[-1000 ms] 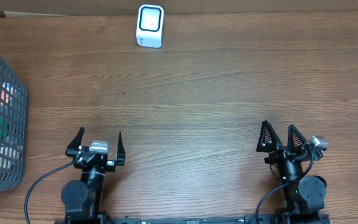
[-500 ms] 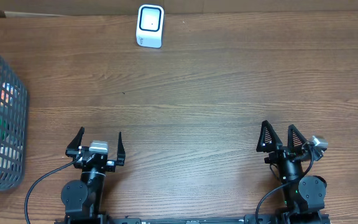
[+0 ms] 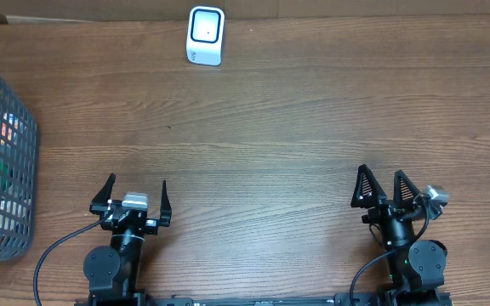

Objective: Scan the item barcode

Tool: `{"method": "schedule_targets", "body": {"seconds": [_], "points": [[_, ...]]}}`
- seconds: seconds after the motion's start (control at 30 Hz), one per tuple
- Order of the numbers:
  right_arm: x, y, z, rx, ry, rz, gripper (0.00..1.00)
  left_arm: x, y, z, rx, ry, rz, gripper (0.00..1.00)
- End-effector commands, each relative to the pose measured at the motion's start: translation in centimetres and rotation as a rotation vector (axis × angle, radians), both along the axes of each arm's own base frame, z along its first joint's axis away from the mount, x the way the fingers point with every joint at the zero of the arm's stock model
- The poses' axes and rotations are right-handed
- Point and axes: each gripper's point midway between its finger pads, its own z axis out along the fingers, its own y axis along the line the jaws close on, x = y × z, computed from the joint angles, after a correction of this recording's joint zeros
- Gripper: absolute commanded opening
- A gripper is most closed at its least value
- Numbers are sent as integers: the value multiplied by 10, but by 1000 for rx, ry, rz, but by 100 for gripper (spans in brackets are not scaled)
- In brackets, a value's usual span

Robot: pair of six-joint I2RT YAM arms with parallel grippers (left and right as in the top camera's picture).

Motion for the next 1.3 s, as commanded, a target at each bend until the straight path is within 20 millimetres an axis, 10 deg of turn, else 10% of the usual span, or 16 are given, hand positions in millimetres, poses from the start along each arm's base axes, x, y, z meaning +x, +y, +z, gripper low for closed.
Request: {"method": "schedule_targets", "body": {"seconds": [0.0, 1.0, 1.27], "points": [[0, -1, -2, -11, -3, -6, 100, 0, -1, -3, 8, 9, 1, 100], [0, -1, -2, -11, -3, -6, 100, 0, -2, 0, -166, 7, 8, 100], [0, -1, -2, -11, -3, -6, 100, -9, -1, 31, -217, 25, 16, 100]]}}
